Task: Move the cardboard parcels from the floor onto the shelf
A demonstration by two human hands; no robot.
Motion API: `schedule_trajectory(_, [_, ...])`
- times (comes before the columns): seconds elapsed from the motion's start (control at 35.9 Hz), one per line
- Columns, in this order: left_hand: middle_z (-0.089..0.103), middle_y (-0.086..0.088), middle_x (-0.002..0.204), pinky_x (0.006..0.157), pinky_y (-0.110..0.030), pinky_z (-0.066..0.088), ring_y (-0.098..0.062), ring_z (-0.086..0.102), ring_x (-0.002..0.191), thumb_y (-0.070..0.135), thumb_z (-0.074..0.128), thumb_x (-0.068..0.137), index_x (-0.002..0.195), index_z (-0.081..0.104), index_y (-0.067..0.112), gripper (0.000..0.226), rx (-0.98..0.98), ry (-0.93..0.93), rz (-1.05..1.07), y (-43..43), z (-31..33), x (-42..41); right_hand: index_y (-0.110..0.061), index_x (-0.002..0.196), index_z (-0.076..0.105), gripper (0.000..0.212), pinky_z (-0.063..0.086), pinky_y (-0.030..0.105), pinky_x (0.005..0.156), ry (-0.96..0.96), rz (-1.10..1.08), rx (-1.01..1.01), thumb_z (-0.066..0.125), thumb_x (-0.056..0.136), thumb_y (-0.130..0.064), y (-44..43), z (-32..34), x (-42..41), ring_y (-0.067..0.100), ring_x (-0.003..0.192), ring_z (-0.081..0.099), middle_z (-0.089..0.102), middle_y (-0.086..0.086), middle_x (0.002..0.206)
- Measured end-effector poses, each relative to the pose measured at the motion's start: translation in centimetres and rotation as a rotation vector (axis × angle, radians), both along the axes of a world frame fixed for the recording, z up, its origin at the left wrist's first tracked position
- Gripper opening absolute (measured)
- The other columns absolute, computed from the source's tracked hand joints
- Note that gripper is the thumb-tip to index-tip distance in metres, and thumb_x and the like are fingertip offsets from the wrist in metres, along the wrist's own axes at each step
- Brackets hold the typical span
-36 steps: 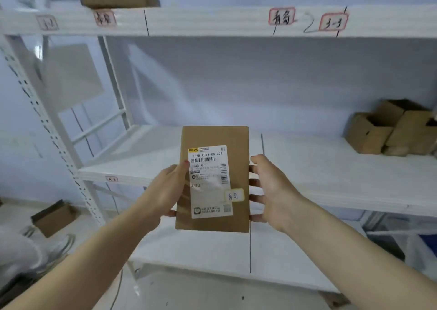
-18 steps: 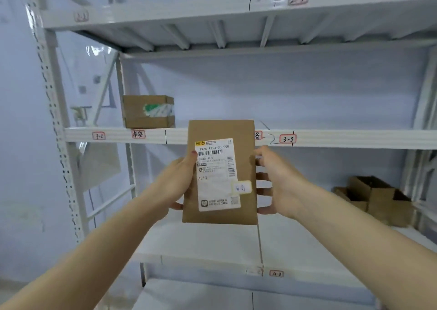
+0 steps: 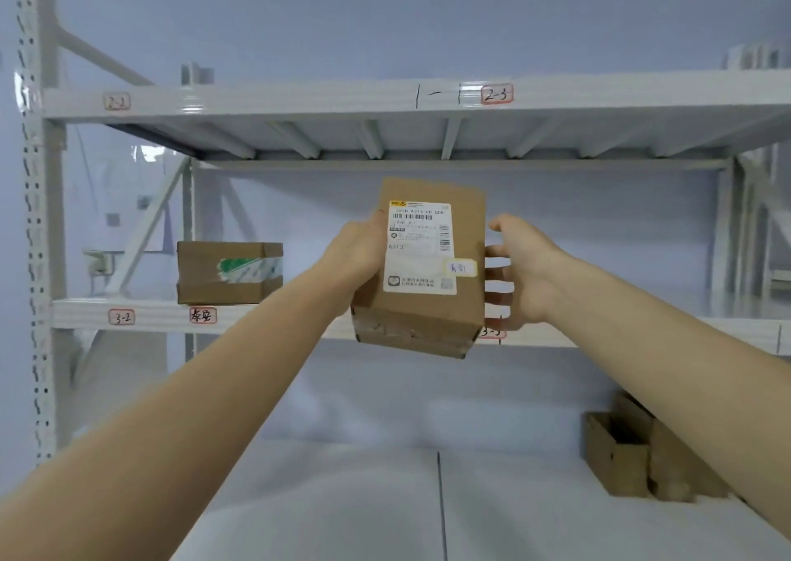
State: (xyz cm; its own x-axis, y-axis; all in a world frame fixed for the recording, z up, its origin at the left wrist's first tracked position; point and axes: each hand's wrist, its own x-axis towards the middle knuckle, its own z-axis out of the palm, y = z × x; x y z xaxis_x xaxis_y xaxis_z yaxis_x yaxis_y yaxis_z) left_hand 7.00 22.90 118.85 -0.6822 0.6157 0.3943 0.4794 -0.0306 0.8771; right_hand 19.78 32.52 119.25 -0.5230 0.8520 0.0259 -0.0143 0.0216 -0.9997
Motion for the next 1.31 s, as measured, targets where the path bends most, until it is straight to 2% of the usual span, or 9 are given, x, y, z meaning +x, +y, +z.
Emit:
schedule_trajectory(0.06, [0.059, 0.004, 0.088, 0.059, -0.028, 0.036, -0.011, 0.051, 0.075, 0.042, 0.026, 0.100, 0.086, 0.055, 0.020, 0.039, 0.014, 0.004, -0.015, 1.5, 0.8, -0.9, -0.016, 0.087, 0.055, 0.025, 0.043, 0.042, 0.074, 0.010, -0.026, -0.011, 0.041, 0.091, -0.036, 1.3, 0.5, -0.9, 0.024, 0.078, 0.057, 0.062, 0.006, 0.086])
schedule_trajectory(0.14, [0.061, -0.005, 0.121, 0.075, -0.031, 0.039, -0.024, 0.056, 0.101, 0.041, 0.025, 0.100, 0.117, 0.057, 0.016, 0.044, 0.014, 0.013, -0.039, 3.9, 1.6, -2.5, -0.017, 0.086, 0.056, 0.027, 0.040, 0.047, 0.083, 0.014, -0.069, -0.016, 0.041, 0.093, -0.039, 3.2, 0.8, -2.7, 0.024, 0.082, 0.055, 0.063, 0.006, 0.092])
schedule_trajectory(0.22, [0.060, -0.009, 0.126, 0.075, -0.032, 0.038, -0.026, 0.053, 0.102, 0.040, 0.023, 0.100, 0.112, 0.054, 0.016, 0.041, 0.009, 0.004, -0.060, 6.2, 1.8, -4.2, -0.019, 0.087, 0.056, 0.026, 0.039, 0.046, 0.083, 0.002, -0.123, -0.015, 0.041, 0.093, -0.040, 5.2, 0.8, -4.7, 0.022, 0.078, 0.053, 0.061, 0.005, 0.090])
schedule_trajectory(0.31, [0.063, -0.007, 0.114, 0.068, -0.030, 0.039, -0.021, 0.056, 0.091, 0.038, 0.022, 0.101, 0.112, 0.056, 0.015, 0.043, 0.008, -0.010, -0.111, 8.6, 1.9, -6.3, -0.020, 0.093, 0.057, 0.025, 0.038, 0.038, 0.066, 0.004, -0.172, -0.018, 0.041, 0.093, -0.039, 7.4, 1.0, -6.5, 0.019, 0.073, 0.051, 0.059, 0.003, 0.087])
schedule_trajectory(0.42, [0.055, 0.000, 0.076, 0.058, -0.025, 0.036, -0.014, 0.049, 0.068, 0.031, 0.022, 0.102, 0.078, 0.049, 0.019, 0.038, -0.008, -0.084, -0.152, 11.3, 1.7, -8.9, -0.022, 0.099, 0.060, 0.027, 0.034, 0.030, 0.054, 0.019, -0.229, -0.037, 0.039, 0.094, -0.038, 9.8, 1.2, -8.6, 0.016, 0.067, 0.050, 0.057, 0.001, 0.082])
schedule_trajectory(0.7, [0.048, -0.002, 0.076, 0.059, -0.028, 0.037, -0.017, 0.046, 0.070, 0.034, 0.026, 0.101, 0.077, 0.045, 0.016, 0.035, -0.054, -0.130, -0.187, 15.5, 1.0, -12.8, -0.017, 0.126, 0.058, 0.040, 0.033, 0.024, 0.048, 0.023, -0.276, 0.000, 0.038, 0.100, -0.038, 13.7, 1.4, -12.0, 0.013, 0.056, 0.048, 0.052, 0.000, 0.069])
schedule_trajectory(1.09, [0.042, -0.009, 0.097, 0.086, -0.039, 0.041, -0.025, 0.040, 0.089, 0.035, 0.025, 0.098, 0.091, 0.044, 0.014, 0.030, -0.089, -0.177, -0.210, 16.7, 0.1, -13.2, -0.015, 0.078, 0.042, 0.028, 0.040, 0.031, 0.074, 0.046, -0.295, -0.056, 0.044, 0.094, -0.038, 16.7, 0.5, -13.1, 0.020, 0.080, 0.049, 0.047, 0.002, 0.078])
schedule_trajectory(1.2, [0.044, -0.009, 0.096, 0.083, -0.037, 0.039, -0.024, 0.043, 0.088, 0.038, 0.024, 0.100, 0.098, 0.046, 0.013, 0.034, -0.090, -0.145, -0.203, 16.4, -0.1, -13.0, -0.014, 0.098, 0.050, 0.026, 0.042, 0.033, 0.075, 0.070, -0.245, -0.032, 0.042, 0.096, -0.038, 16.2, 0.4, -12.7, 0.019, 0.076, 0.050, 0.049, 0.005, 0.082])
schedule_trajectory(1.31, [0.046, -0.004, 0.095, 0.085, -0.035, 0.036, -0.023, 0.045, 0.096, 0.037, 0.028, 0.101, 0.101, 0.048, 0.012, 0.032, -0.037, -0.080, -0.154, 15.0, -0.6, -12.7, -0.016, 0.128, 0.050, 0.041, 0.041, 0.038, 0.085, 0.099, -0.257, 0.074, 0.041, 0.096, -0.040, 15.6, -0.1, -11.5, 0.024, 0.103, 0.053, 0.054, 0.009, 0.117])
